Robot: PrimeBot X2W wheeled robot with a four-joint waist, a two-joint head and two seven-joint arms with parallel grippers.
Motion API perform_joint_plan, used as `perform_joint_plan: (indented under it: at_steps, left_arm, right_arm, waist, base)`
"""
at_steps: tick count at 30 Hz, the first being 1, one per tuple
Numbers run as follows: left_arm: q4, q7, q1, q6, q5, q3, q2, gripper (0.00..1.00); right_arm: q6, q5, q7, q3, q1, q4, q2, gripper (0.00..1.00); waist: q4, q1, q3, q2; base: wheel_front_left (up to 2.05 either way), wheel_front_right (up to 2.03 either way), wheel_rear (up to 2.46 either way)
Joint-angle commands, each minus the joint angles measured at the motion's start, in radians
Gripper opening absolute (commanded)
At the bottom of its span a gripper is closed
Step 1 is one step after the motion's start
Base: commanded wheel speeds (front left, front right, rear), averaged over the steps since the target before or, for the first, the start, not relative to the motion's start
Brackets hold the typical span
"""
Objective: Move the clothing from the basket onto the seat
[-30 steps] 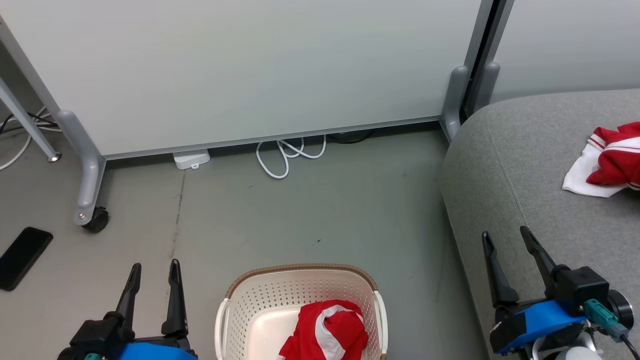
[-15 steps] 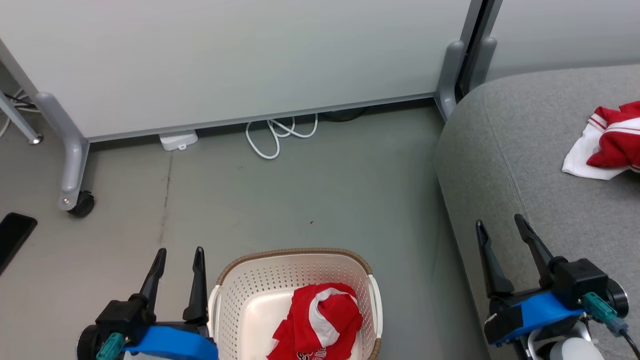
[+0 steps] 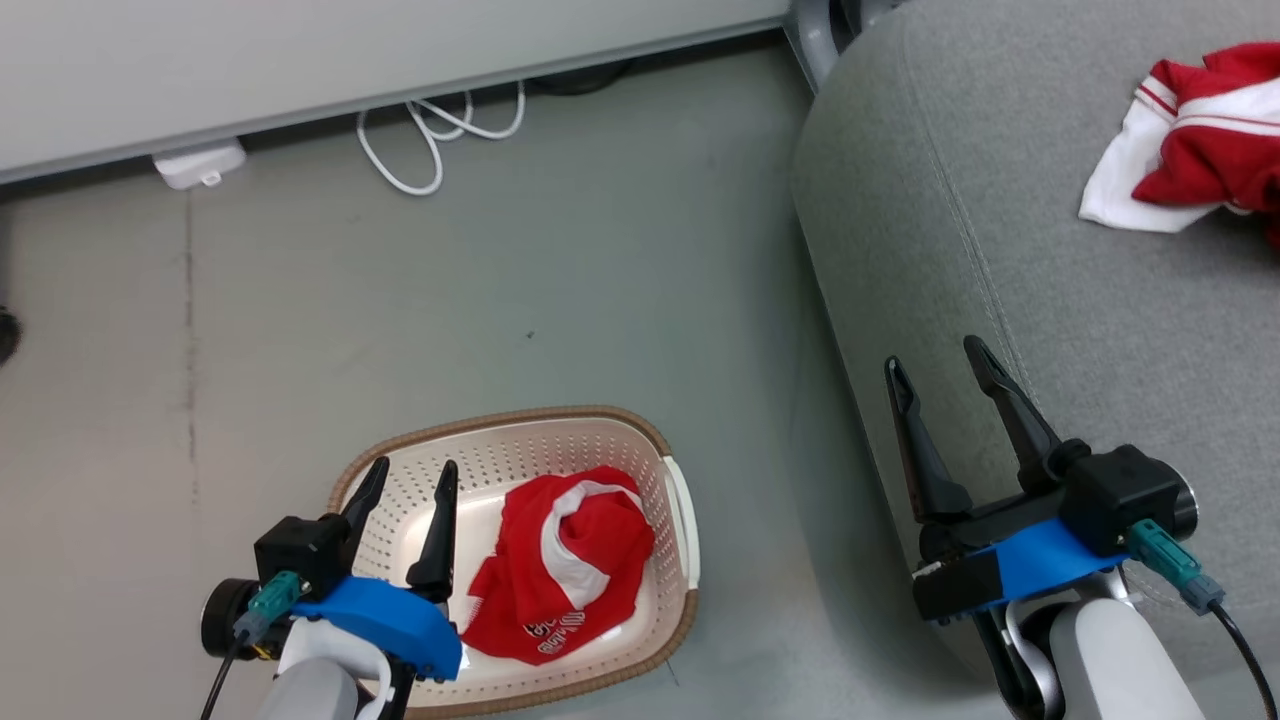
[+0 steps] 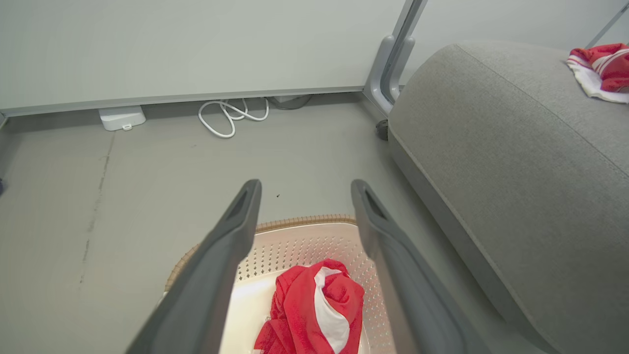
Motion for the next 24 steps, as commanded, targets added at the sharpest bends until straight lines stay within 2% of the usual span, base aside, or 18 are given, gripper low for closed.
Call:
perform_joint_plan:
  at_steps: [1, 15, 24]
  left_arm:
    - [0.019, -0.005, -0.043, -0.002, -0.009, -0.014, 0.010, 1.00]
    - [0.253, -0.003, -0.231, -0.002, -0.057, -0.182, 0.094, 1.00]
    - [0.372, 0.022, -0.352, 0.004, -0.069, -0.178, 0.131, 1.00]
  right_arm:
    - [0.000, 0.007, -0.011, 0.007, -0.025, -0.005, 0.000, 1.00]
    - [0.000, 0.085, -0.063, 0.113, -0.126, -0.013, 0.001, 1.00]
    - [0.000, 0.130, -0.076, 0.150, -0.165, -0.033, 0.001, 1.00]
  waist:
    - [-0.075, -0.0002, 0.090, 0.0000]
    - [-0.237, -0.0002, 0.347, 0.0000]
    - [-0.288, -0.0002, 0.485, 0.0000]
  base:
    - [0.00, 0.00, 0.00]
    - [0.00, 0.00, 0.00]
    - [0.00, 0.00, 0.00]
